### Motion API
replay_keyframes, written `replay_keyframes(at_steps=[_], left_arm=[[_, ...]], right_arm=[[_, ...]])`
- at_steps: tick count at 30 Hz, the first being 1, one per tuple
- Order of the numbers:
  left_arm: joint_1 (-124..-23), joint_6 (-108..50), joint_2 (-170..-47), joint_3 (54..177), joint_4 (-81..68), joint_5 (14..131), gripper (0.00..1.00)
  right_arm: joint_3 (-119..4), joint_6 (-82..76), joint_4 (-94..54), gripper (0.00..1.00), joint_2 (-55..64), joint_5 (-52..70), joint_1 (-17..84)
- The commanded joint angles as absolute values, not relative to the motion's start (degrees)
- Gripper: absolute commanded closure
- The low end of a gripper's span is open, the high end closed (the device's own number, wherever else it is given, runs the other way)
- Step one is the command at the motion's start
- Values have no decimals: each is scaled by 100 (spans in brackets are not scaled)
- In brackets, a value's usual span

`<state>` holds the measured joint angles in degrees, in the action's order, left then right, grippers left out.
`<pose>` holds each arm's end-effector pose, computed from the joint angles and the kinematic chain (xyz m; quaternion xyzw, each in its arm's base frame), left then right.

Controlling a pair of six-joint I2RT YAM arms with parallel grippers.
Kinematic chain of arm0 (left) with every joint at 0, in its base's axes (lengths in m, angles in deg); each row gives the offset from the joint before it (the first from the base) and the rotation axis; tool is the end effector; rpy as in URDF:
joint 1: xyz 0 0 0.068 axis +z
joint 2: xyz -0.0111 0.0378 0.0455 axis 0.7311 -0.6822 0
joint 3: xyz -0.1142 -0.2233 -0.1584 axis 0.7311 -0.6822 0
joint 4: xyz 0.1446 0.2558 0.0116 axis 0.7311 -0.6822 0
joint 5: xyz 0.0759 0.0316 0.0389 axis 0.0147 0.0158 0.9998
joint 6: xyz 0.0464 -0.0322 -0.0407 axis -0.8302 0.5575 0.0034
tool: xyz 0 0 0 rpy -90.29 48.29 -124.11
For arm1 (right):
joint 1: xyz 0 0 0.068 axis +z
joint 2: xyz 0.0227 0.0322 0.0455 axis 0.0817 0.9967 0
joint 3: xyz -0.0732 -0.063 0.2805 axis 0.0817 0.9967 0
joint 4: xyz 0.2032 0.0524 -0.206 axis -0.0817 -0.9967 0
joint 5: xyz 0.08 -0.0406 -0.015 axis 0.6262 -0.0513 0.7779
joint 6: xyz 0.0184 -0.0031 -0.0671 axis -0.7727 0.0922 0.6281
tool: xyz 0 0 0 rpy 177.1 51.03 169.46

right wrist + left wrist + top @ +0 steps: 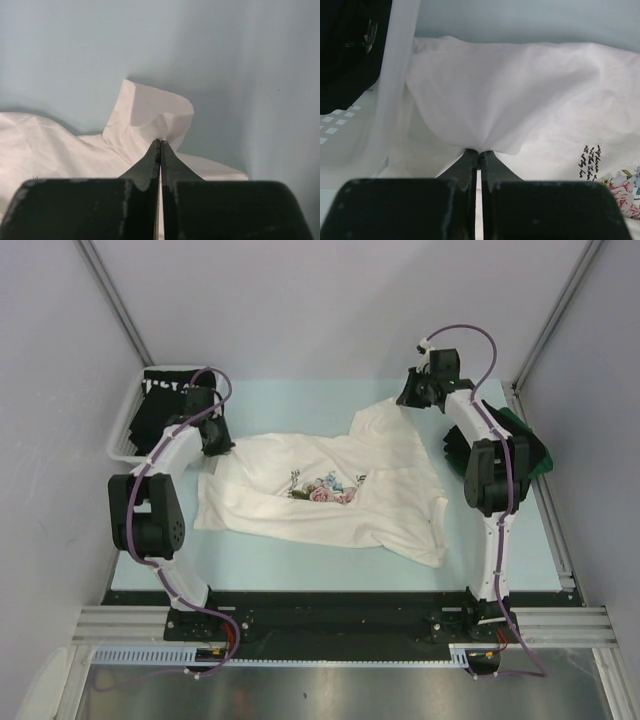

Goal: Fold and stack the t-shirts

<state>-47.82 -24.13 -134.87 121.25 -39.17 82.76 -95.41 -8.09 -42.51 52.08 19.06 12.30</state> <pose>0.4350 -0.0046 0.2345 -0.1335 0.9416 -0.0307 0.3076 0.5785 0.0945 0.2465 -0.0339 0.8907 0.2069 0.4034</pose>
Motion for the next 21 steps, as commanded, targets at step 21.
replay_keyframes(at_steps=[21], left_arm=[[-4733, -2581, -13516, 12482, -4556, 8666, 84]], right_arm=[[-9650, -661, -4310, 100, 4936, 1826, 1154]])
